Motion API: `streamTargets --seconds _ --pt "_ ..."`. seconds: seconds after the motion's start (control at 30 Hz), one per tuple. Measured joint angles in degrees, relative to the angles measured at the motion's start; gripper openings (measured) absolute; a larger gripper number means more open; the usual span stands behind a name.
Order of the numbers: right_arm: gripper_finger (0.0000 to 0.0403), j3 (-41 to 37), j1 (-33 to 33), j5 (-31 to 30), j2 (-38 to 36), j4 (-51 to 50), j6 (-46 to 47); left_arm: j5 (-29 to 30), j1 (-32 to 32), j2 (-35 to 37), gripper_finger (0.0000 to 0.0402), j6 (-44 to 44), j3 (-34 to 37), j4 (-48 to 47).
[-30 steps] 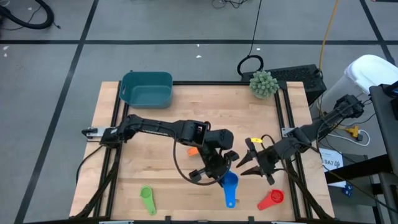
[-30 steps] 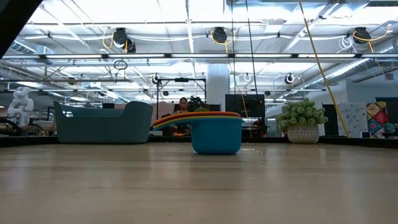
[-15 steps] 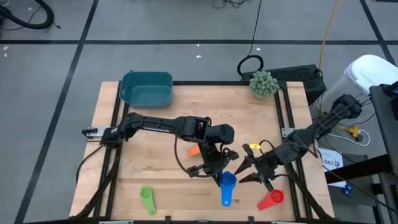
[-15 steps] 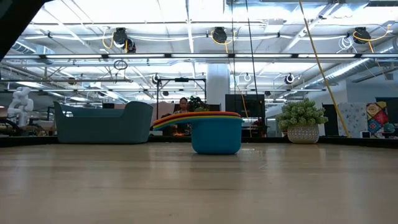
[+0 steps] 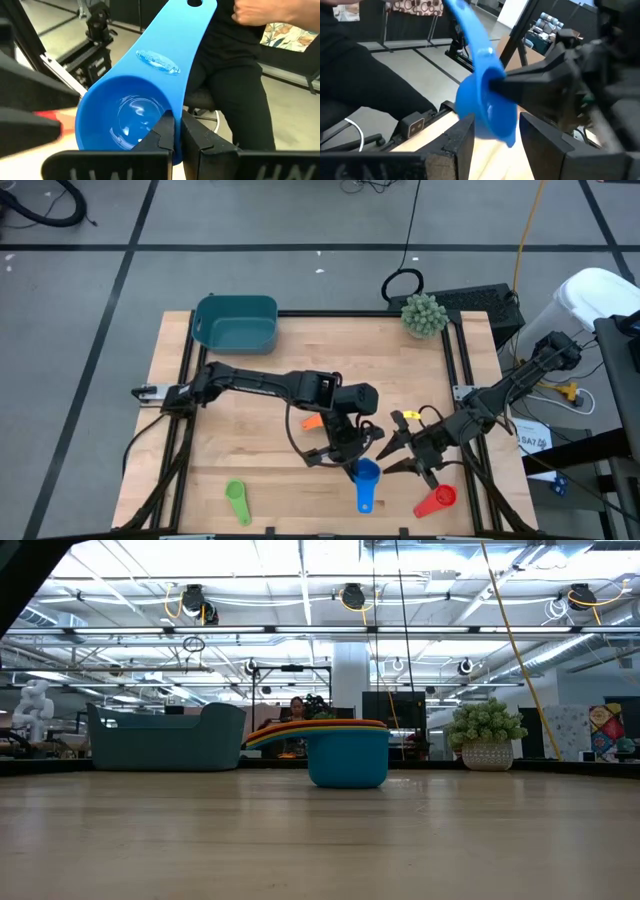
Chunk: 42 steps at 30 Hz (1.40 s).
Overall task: Nest measuring cups in basket
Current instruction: Stack the blue measuring cup on top of the orange measuring cup
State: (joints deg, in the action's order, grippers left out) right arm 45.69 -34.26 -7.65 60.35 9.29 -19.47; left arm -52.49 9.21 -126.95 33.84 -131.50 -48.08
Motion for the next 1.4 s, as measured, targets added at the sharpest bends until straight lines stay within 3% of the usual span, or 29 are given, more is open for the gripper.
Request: streamTargets --seconds 0.47,0.9,1.4 --pt "0.0148 0.0 -0.2 -1.9 -0.6 -0.5 0.9 0.0 -0.2 0.1 0.0009 -1.0 0.0 0.2" --pt "0.0148 0.0 -4.7 -8.6 -1.7 -1.1 0.7 1.6 -0.9 0.1 0.0009 -0.9 0.0 2.5" --pt "0.0148 0.0 -6.0 -9.4 -0.6 -0.8 1.7 1.6 -1.4 0.1 0.0009 -1.4 0.0 3.0"
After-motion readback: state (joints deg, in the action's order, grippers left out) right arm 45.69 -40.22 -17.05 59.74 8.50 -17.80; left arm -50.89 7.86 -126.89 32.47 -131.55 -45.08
